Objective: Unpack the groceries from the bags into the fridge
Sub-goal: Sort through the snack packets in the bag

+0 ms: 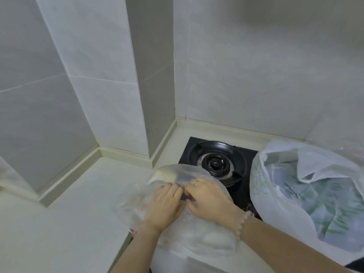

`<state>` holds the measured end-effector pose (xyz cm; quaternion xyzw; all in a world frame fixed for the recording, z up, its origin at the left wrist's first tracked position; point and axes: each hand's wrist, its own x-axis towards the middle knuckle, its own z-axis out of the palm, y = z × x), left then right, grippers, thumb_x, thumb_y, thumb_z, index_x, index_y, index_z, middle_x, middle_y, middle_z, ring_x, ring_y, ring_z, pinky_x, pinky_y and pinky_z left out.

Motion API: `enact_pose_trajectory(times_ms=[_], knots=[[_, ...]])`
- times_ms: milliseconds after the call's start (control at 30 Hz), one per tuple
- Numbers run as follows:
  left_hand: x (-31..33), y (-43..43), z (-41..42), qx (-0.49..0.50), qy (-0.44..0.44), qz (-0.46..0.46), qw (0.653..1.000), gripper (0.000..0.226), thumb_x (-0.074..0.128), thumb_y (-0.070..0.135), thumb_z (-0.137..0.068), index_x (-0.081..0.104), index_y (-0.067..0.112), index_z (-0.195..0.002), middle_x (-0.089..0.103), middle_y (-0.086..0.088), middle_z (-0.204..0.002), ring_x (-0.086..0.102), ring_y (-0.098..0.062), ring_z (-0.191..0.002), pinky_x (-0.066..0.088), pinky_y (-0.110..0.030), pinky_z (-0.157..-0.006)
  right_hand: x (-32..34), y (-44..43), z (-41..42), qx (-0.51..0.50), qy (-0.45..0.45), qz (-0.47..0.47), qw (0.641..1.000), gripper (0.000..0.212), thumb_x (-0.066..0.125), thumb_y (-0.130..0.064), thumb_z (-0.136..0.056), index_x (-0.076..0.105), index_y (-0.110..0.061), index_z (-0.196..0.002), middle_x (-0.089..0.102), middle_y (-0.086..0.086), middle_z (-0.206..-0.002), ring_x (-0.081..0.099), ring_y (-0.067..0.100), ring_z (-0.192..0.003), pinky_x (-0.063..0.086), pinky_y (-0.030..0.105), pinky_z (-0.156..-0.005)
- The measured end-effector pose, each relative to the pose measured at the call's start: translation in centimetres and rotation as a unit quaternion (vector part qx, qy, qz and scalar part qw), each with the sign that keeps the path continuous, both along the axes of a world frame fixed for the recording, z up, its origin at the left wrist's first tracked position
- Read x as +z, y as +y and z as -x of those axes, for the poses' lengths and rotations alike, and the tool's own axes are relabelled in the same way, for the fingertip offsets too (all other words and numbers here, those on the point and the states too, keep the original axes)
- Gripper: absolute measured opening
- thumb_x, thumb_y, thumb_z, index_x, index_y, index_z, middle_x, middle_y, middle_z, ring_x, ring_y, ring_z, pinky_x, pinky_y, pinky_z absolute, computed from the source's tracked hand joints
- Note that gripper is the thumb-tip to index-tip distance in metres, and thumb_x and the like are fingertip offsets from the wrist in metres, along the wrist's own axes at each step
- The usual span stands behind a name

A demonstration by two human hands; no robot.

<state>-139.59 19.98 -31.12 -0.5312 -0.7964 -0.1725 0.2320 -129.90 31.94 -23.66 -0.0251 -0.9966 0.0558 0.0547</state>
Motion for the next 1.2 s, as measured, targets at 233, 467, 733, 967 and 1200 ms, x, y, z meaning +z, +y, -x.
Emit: enact_pose_trajectory(times_ms=[233,467,733,967,1200], knots=[[-0.6,-0.2,1.6,0.046,-0.173,0.101,0.979,0.04,0.04,0.046,-0.077,0.065,0.016,-0.082,0.062,0.003,-0.077,0.061,-0.017,-0.069,0.044,-0.024,-0.055,-3.8,1.6,2.3,-0.08,-0.15,0.02,0.985,0.03,0.051,-0.009,-0.091,0.054,-0.009,-0.121,0.059,0.01,-0.12,0.057,0.024,-0.109,0.046,0.032,-0.085],[0.8,1.1,4.5,0.159,-0.189,0.245,0.938,0.075,0.045,0.049,-0.089,0.015,0.017,-0.15,0.005,-0.003,-0.158,-0.008,-0.022,-0.145,-0.002,-0.036,-0.117,-5.8,4.6,1.0,-0.105,-0.174,-0.029,0.979,0.082,0.068,-0.038,-0.08,0.022,-0.018,-0.146,0.035,0.003,-0.146,0.032,0.021,-0.135,0.03,0.035,-0.108],[0.6,2.8,5.2,0.178,-0.066,0.103,0.976,0.061,0.068,0.02,-0.077,0.045,0.006,-0.131,0.046,-0.017,-0.138,0.038,-0.034,-0.13,0.028,-0.044,-0.108,-4.7,7.2,-0.6,-0.044,-0.177,-0.069,0.981,0.108,0.063,-0.055,-0.078,-0.007,-0.018,-0.151,0.051,0.003,-0.133,0.041,0.023,-0.127,0.006,0.041,-0.114],[-1.1,1.6,2.0,-0.076,0.007,0.268,0.96,0.017,0.06,0.016,-0.075,0.061,0.016,-0.091,0.06,-0.003,-0.089,0.057,-0.021,-0.081,0.041,-0.03,-0.07,-3.9,6.6,2.1,-0.038,-0.144,-0.026,0.989,0.094,0.064,-0.039,-0.079,0.006,-0.016,-0.15,0.057,0.004,-0.121,0.047,0.025,-0.119,0.023,0.04,-0.107],[-3.0,-0.7,2.6,0.16,-0.152,0.387,0.895,0.032,0.043,0.026,-0.094,0.045,0.019,-0.125,0.049,-0.002,-0.131,0.049,-0.022,-0.117,0.035,-0.03,-0.096,-3.4,4.3,4.9,-0.014,-0.103,0.079,0.991,0.067,0.06,-0.035,-0.086,0.029,-0.017,-0.143,0.057,0.006,-0.127,0.05,0.026,-0.119,0.041,0.034,-0.095]])
